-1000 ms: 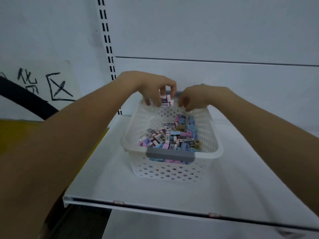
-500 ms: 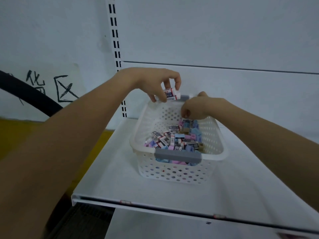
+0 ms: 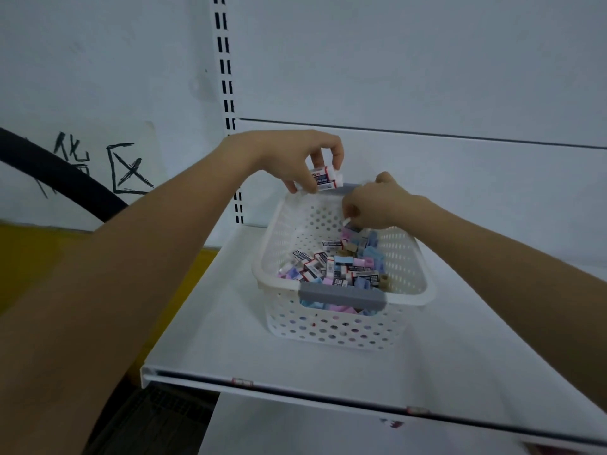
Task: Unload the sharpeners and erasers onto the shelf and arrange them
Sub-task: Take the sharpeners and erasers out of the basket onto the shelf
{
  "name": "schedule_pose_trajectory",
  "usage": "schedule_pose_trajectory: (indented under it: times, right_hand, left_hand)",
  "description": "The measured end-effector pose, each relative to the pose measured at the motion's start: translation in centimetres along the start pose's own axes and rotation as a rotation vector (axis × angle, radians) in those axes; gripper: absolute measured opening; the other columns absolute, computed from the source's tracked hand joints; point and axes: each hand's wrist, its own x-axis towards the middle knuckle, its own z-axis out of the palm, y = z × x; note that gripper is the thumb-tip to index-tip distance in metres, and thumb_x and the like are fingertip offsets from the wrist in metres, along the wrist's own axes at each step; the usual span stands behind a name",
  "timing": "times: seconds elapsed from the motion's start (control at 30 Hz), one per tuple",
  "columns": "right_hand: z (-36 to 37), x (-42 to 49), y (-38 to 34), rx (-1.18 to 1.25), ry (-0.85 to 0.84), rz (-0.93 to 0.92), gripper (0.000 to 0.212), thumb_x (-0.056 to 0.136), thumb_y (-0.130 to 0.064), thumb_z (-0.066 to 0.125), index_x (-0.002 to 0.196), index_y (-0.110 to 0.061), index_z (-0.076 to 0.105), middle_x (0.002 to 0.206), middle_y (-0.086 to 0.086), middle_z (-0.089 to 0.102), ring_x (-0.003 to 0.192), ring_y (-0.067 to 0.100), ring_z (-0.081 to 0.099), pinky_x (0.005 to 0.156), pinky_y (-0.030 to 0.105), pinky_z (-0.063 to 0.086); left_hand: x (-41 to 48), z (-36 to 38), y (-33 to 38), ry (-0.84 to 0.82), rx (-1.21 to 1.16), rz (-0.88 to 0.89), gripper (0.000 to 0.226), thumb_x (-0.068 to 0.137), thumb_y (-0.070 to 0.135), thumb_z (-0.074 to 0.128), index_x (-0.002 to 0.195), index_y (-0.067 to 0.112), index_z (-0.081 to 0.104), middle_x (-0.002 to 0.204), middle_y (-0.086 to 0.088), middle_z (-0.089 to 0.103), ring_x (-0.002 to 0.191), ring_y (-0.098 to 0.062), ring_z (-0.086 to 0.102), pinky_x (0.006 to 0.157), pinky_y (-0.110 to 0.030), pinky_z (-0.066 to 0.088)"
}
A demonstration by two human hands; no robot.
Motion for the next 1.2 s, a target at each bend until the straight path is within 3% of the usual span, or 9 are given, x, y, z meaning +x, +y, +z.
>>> schedule_pose_trajectory:
  times: [0.13, 0.2, 0.3, 0.43, 0.7, 0.83, 1.0, 1.1, 1.2]
  right_hand:
    - [-0.5, 0.2, -1.0, 0.163, 0.076, -0.054, 0.018, 0.090, -0.027, 0.052, 0.105, -0.020, 0.058, 0.101, -0.001, 0.062, 0.086, 0.016, 0.051, 0.089, 0.031, 0.038]
    - [-0.5, 0.7, -1.8, 0.268, -0.041, -0.103, 0.023, 0.090, -0.026, 0.054, 0.111, -0.017, 0.057, 0.112, 0.001, 0.059, 0.092, 0.015, 0.050, 0.084, 0.026, 0.041]
    - [-0.4, 1.2, -2.3, 0.386, -0.257, -0.176, 0.034, 0.088, -0.034, 0.058, 0.119, -0.019, 0.055, 0.122, -0.001, 0.054, 0.103, 0.014, 0.050, 0.092, 0.026, 0.039]
    - [-0.7, 1.0, -2.4, 0.482, -0.440, -0.187, 0.050, 0.081, -0.044, 0.064, 0.125, -0.024, 0.051, 0.118, -0.004, 0.047, 0.114, 0.017, 0.046, 0.100, 0.032, 0.040]
    - [-0.5, 2.0, -3.1, 0.492, -0.515, -0.137, 0.046, 0.081, -0.032, 0.067, 0.122, -0.017, 0.053, 0.114, 0.001, 0.048, 0.099, 0.020, 0.051, 0.069, 0.022, 0.050]
    - [-1.0, 2.4, -3.7, 0.470, -0.573, -0.127, 0.050, 0.079, -0.032, 0.069, 0.122, -0.011, 0.053, 0.126, 0.007, 0.049, 0.101, 0.024, 0.053, 0.079, 0.031, 0.052]
    - [-0.6, 2.6, -4.2, 0.488, -0.472, -0.149, 0.045, 0.080, -0.019, 0.069, 0.120, -0.009, 0.052, 0.094, 0.005, 0.058, 0.072, 0.018, 0.058, 0.059, 0.020, 0.049]
    - [-0.2, 2.7, -3.8, 0.461, -0.438, -0.176, 0.046, 0.080, -0.017, 0.068, 0.122, -0.011, 0.052, 0.104, 0.008, 0.059, 0.081, 0.019, 0.056, 0.067, 0.023, 0.047]
    - [-0.1, 2.5, -3.5, 0.397, -0.416, -0.214, 0.045, 0.082, -0.020, 0.066, 0.125, -0.017, 0.050, 0.120, 0.003, 0.053, 0.106, 0.021, 0.053, 0.088, 0.029, 0.045]
  left_hand:
    - [-0.5, -0.4, 0.0, 0.042, -0.016, 0.012, 0.042, 0.080, 0.005, 0.068, 0.088, 0.040, 0.046, 0.102, 0.005, 0.054, 0.082, -0.014, 0.062, 0.059, -0.020, 0.054]
    - [-0.7, -0.5, 0.1, 0.065, -0.031, 0.006, 0.041, 0.080, 0.006, 0.068, 0.089, 0.040, 0.046, 0.102, 0.005, 0.054, 0.083, -0.015, 0.063, 0.058, -0.018, 0.053]
    - [-0.8, -0.5, -0.1, 0.066, -0.030, 0.003, 0.040, 0.080, 0.005, 0.067, 0.093, 0.037, 0.047, 0.105, 0.003, 0.054, 0.084, -0.016, 0.063, 0.059, -0.018, 0.053]
    - [-0.9, -0.5, -0.2, 0.050, 0.003, -0.014, 0.038, 0.081, 0.005, 0.066, 0.099, 0.032, 0.047, 0.108, 0.000, 0.053, 0.086, -0.017, 0.063, 0.060, -0.019, 0.053]
    - [-0.4, -0.4, 0.1, 0.040, 0.032, -0.012, 0.038, 0.081, 0.006, 0.066, 0.098, 0.033, 0.046, 0.107, 0.000, 0.053, 0.084, -0.016, 0.062, 0.060, -0.019, 0.053]
    - [-0.3, -0.3, -0.2, 0.026, 0.039, -0.015, 0.037, 0.081, 0.006, 0.066, 0.100, 0.031, 0.046, 0.107, -0.001, 0.053, 0.084, -0.016, 0.063, 0.061, -0.021, 0.054]
    - [-0.3, -0.2, -0.5, 0.026, 0.028, -0.007, 0.041, 0.081, 0.004, 0.066, 0.090, 0.038, 0.045, 0.107, -0.001, 0.054, 0.083, -0.017, 0.064, 0.061, -0.021, 0.055]
    - [-0.3, -0.1, -0.5, 0.030, 0.023, 0.000, 0.042, 0.081, 0.004, 0.066, 0.088, 0.039, 0.044, 0.106, -0.001, 0.054, 0.084, -0.018, 0.064, 0.061, -0.021, 0.055]
    - [-0.2, 0.0, -0.5, 0.024, 0.014, 0.004, 0.041, 0.081, 0.005, 0.066, 0.088, 0.039, 0.045, 0.107, -0.001, 0.053, 0.084, -0.019, 0.065, 0.062, -0.022, 0.055]
